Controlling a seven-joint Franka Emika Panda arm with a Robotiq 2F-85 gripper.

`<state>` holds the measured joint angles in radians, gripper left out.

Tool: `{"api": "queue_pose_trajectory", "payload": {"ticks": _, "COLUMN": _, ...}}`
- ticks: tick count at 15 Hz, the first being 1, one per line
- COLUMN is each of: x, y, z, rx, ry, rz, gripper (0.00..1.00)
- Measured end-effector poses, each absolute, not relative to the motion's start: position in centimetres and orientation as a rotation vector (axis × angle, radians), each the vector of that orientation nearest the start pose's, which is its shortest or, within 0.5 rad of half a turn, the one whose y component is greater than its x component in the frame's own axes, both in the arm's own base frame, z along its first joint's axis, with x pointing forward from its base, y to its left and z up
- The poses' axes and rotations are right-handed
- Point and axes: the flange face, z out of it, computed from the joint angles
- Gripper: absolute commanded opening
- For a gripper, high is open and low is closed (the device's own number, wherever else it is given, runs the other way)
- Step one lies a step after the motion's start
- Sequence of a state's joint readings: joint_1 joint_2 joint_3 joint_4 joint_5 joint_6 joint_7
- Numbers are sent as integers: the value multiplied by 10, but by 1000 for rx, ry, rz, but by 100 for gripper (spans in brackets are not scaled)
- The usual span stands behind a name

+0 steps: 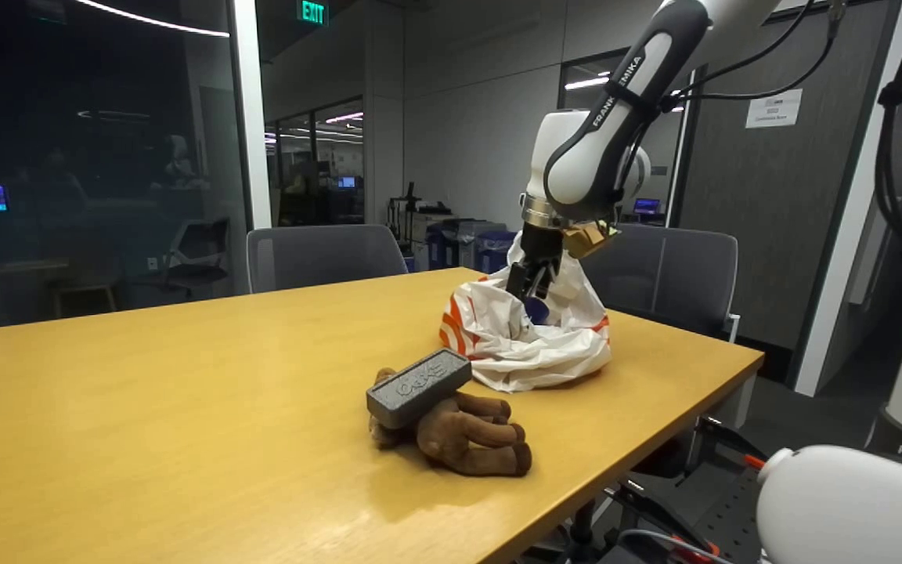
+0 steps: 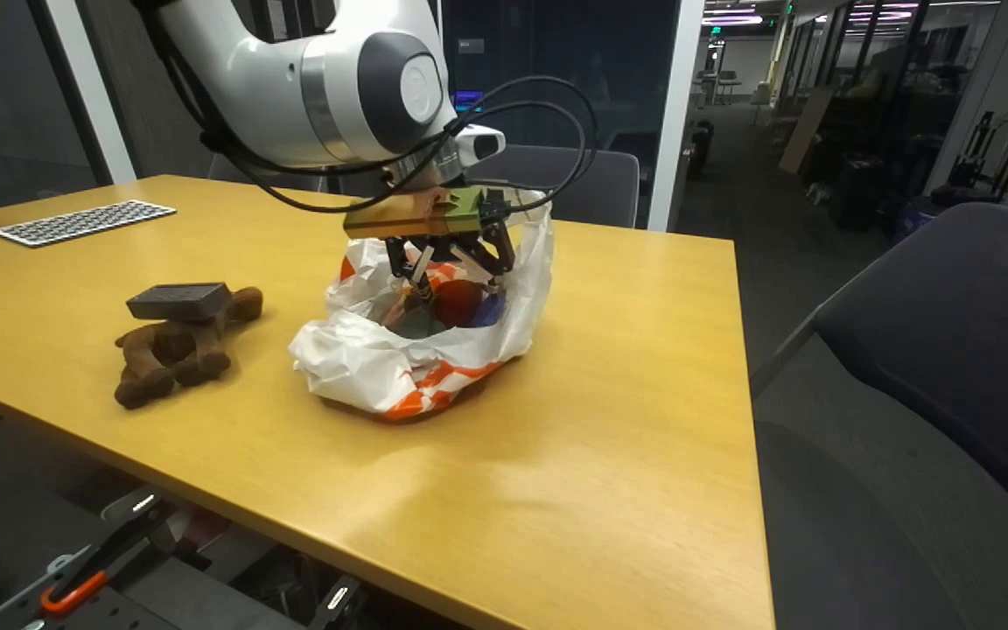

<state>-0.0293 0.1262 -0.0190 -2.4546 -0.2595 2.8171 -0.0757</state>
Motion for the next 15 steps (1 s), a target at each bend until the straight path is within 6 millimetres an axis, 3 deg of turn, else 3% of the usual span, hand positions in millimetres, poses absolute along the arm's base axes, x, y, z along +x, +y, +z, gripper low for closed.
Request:
{"api": "queue_pose_trajectory", "payload": {"ticks": 5, "x": 515, "y": -17, "z": 257, "rx": -3199, "ry": -360, "rz": -390, "gripper": 100}}
{"api": "queue_pose_trajectory", "payload": {"ticks": 12, "x": 518, "y": -43, "z": 258, "rx": -3310, "ry": -469, "rz": -471, "gripper": 100}}
{"api": "queue_pose_trajectory", "payload": {"ticks": 15, "x": 517, "y": -42, "z": 249, "rx": -3314, "ry": -462, "rz": -445, "gripper": 100}}
